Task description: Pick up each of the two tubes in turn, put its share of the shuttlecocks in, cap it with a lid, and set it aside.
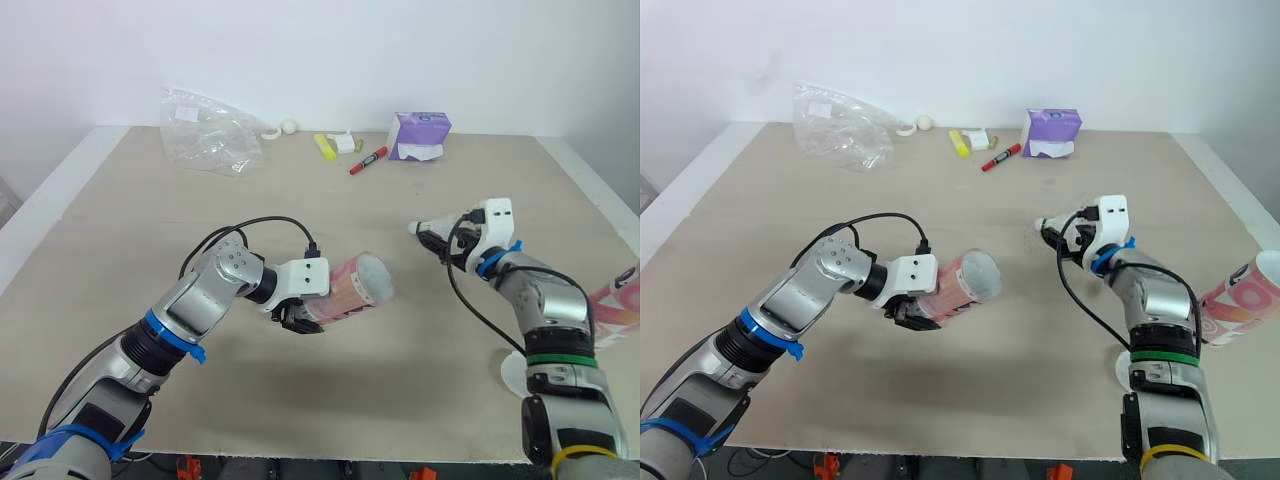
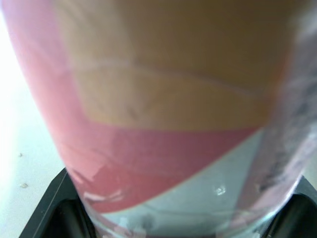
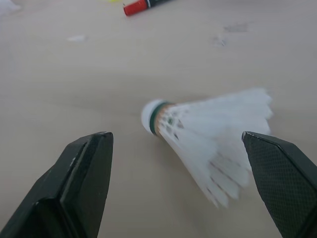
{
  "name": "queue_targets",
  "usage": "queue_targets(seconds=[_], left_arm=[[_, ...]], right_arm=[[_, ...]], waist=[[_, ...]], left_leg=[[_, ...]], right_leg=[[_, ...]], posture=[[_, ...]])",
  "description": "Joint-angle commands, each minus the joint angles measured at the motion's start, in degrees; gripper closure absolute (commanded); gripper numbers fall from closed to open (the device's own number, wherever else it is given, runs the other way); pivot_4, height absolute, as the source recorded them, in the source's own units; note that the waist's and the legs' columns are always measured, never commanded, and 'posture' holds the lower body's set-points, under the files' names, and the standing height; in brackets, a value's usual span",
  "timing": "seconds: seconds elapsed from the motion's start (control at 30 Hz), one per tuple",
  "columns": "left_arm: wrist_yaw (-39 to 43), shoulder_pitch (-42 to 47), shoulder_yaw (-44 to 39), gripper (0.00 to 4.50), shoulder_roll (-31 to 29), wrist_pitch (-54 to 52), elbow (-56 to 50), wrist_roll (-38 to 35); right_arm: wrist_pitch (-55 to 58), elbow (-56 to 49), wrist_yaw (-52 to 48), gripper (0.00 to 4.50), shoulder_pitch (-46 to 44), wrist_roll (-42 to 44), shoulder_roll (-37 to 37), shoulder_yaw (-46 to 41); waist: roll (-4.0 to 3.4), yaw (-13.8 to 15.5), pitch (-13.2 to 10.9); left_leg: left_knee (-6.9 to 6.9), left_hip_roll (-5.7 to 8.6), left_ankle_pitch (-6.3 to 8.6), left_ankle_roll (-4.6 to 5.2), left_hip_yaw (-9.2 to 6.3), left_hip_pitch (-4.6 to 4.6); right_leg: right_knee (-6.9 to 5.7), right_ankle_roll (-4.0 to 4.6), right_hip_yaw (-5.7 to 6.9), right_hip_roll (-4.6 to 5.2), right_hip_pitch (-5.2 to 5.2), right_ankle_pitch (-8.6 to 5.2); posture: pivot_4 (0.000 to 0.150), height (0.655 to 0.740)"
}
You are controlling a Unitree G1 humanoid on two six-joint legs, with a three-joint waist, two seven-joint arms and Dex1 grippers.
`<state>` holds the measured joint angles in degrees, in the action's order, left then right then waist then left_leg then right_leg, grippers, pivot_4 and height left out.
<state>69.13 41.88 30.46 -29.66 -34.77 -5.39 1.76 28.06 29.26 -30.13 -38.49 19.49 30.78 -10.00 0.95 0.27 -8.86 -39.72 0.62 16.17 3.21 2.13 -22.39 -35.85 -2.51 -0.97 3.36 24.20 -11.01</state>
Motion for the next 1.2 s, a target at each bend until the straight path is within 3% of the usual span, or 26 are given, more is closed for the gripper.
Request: queue_targets(seconds=[0.03,0.17,0.2,0.27,0.37,0.47,0.6,0.8,0.97,1.2], left_arm=[[-0.3,-1.9,2.7,1.27,-0.2,-1.3,1.9,1.1],[-0.4,-2.2,2.6,1.27,-0.4,-1.7,1.5,1.0],[-0.5,-2.2,2.6,1.27,-0.4,-1.9,1.4,1.0],[-0.6,-2.3,2.5,1.27,-0.4,-2.0,1.3,1.0],[-0.7,-2.3,2.5,1.27,-0.4,-2.1,1.3,1.0],[-0.8,-2.3,2.5,1.27,-0.5,-2.2,1.2,1.0],[-0.7,-2.3,2.6,1.27,-0.4,-2.0,1.3,1.0],[-0.3,-1.9,2.6,1.27,-0.4,-1.5,1.9,0.9],[-0.1,-1.6,2.8,1.27,0.0,-0.7,2.9,0.8],[0.2,-1.2,3.1,1.27,0.4,-0.2,3.6,0.8]], right_arm=[[-2.7,2.6,-1.5,0.28,-2.9,-0.6,-0.1,-0.6],[-4.5,6.0,-2.0,1.45,-4.9,-1.2,-0.7,-0.8],[-5.1,7.0,-1.9,2.14,-5.2,-1.5,-0.8,-0.8],[-5.8,8.3,-2.0,2.80,-5.7,-1.6,-1.0,-1.0],[-6.6,9.4,-2.2,4.39,-6.2,-1.9,-1.2,-1.0],[-7.6,9.4,-2.1,4.39,-6.1,-2.4,-1.0,-0.9],[-8.7,1.6,-3.4,4.39,-2.9,-4.2,1.4,0.4],[-6.9,-26.4,-11.7,4.39,5.4,-2.5,10.2,0.5],[-9.6,-50.4,-28.1,4.39,14.8,2.1,25.5,-3.1],[-4.3,-65.3,-31.4,4.39,20.8,9.9,31.6,-6.7]], waist=[[0.00,0.0,0.0],[-0.01,0.0,0.0],[-0.01,0.0,0.0],[-0.01,0.0,0.0],[-0.01,0.0,0.0],[-0.01,0.0,0.0],[-0.01,0.0,0.0],[-0.21,0.1,-0.1],[-0.27,0.3,-0.1],[-0.10,0.3,0.0]], left_leg=[[0.00,0.00,0.00,0.00,0.00,0.00],[0.00,0.00,0.00,0.00,0.01,0.00],[0.00,0.00,0.00,0.00,0.01,0.00],[0.00,0.00,0.00,0.00,0.01,0.00],[0.00,0.00,0.00,0.00,0.01,0.01],[0.00,0.00,0.00,0.00,0.01,0.01],[0.00,0.00,0.00,0.00,0.01,0.00],[0.02,0.05,0.01,-0.01,-0.05,-0.09],[0.04,0.02,0.01,-0.01,-0.14,-0.06],[-0.03,-0.01,0.02,-0.02,-0.13,0.11]], right_leg=[[0.00,0.00,0.00,0.00,0.00,0.00],[0.00,0.01,-0.01,0.00,0.00,0.00],[0.00,-0.01,-0.01,0.00,0.00,0.02],[0.00,-0.02,0.00,0.00,0.00,0.02],[0.00,0.00,-0.01,0.00,0.00,0.02],[0.00,0.00,-0.01,0.00,0.00,0.02],[0.00,-0.01,-0.01,0.01,0.00,0.02],[-0.01,-0.26,0.02,0.06,0.06,0.05],[0.00,-0.52,0.14,0.02,0.03,-0.31],[0.02,-0.41,0.15,0.06,-0.16,-0.35]], posture=[[0.150,0.7400],[0.150,0.7400],[0.150,0.7400],[0.150,0.7400],[0.150,0.7400],[0.150,0.7400],[0.150,0.7400],[0.150,0.7400],[0.150,0.7400],[0.150,0.7400]])
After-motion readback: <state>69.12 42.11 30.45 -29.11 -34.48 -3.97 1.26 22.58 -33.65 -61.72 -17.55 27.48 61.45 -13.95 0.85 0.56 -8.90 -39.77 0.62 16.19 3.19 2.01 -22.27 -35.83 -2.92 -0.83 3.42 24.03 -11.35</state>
